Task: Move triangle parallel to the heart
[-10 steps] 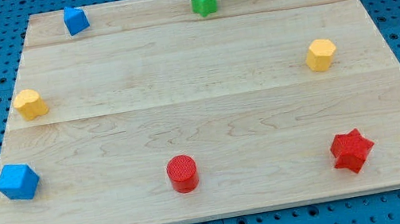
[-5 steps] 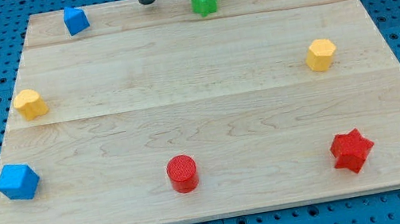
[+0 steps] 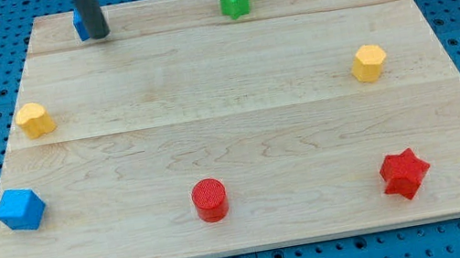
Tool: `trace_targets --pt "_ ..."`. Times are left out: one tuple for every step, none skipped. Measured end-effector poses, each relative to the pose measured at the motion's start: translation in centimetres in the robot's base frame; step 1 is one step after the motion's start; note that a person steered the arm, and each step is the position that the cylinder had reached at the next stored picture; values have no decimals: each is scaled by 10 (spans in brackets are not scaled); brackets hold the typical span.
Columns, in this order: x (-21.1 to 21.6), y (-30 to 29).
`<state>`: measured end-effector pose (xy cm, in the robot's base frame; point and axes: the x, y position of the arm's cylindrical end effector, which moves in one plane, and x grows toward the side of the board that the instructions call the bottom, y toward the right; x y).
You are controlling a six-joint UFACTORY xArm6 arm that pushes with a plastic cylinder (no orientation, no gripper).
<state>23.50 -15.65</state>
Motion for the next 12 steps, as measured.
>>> trace_targets --pt "-42 11" --pt "-34 -26" --pt "30 -13" --pt "29 -11" --pt "-26 10" --pt "-36 -57" --pt "-3 -41" --pt "21 -10" --pt "35 -4" --pt "37 -24" --pt "20 -32" --pt "23 -66"
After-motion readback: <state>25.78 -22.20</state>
